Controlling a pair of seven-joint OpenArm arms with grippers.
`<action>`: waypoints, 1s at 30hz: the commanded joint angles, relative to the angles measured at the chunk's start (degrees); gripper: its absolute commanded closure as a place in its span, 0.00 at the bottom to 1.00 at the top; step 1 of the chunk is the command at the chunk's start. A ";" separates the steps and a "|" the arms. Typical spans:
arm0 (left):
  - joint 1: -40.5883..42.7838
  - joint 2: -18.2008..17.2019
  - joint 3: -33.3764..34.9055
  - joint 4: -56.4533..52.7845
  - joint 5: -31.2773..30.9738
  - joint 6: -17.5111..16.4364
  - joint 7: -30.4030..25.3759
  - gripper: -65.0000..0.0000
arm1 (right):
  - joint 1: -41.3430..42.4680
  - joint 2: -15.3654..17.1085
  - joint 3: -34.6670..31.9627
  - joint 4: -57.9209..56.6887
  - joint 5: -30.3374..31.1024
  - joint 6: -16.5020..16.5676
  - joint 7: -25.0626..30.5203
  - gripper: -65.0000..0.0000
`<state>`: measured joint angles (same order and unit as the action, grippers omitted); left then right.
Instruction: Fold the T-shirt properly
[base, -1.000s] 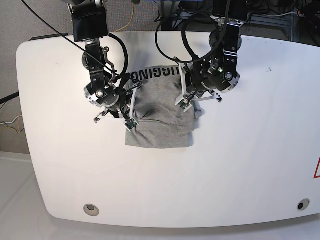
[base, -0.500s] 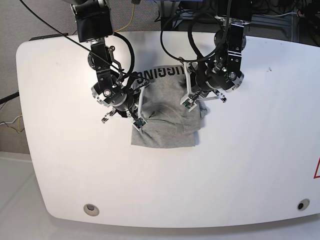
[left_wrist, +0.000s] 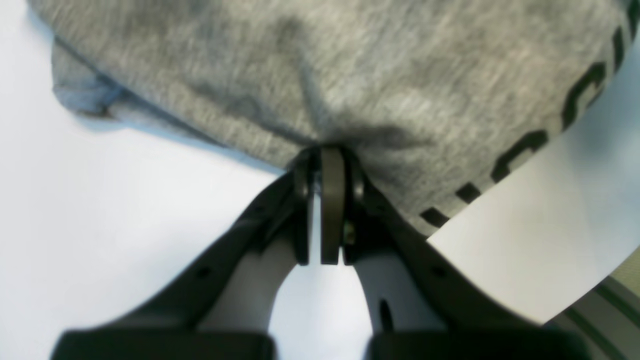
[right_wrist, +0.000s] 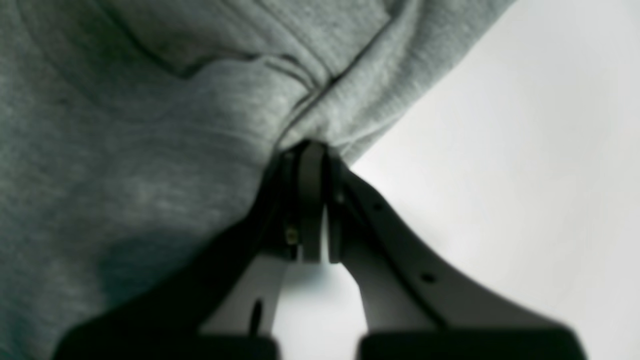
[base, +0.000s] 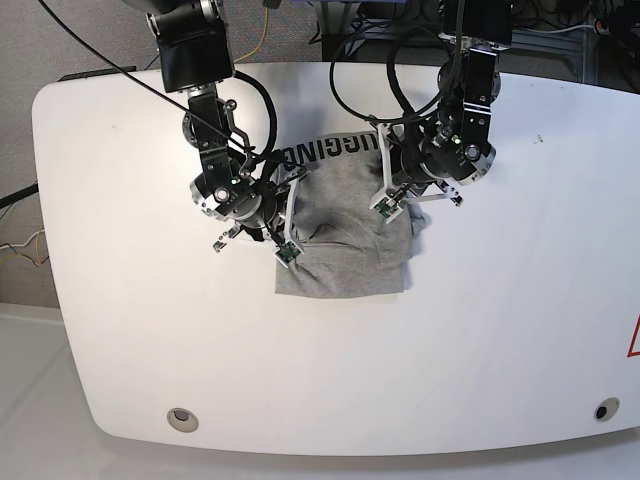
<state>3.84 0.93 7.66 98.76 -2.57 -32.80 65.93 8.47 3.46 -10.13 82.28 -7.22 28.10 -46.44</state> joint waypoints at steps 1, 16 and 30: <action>-0.72 -0.09 0.03 0.80 -0.46 0.14 -1.10 0.99 | 0.63 -0.43 -0.02 -0.21 0.06 0.25 -0.38 1.00; -0.89 -1.32 -1.55 0.80 -0.55 0.05 -1.10 0.99 | 2.48 -1.66 -0.02 -0.39 0.06 0.25 -0.38 1.00; -2.74 -1.24 -1.81 3.79 -0.55 0.05 1.72 0.99 | 2.48 0.89 0.33 5.24 -0.03 0.25 -2.05 1.00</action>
<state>2.48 -0.49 6.02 100.38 -2.61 -32.82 67.20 9.50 3.38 -10.13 84.38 -7.25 28.53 -48.16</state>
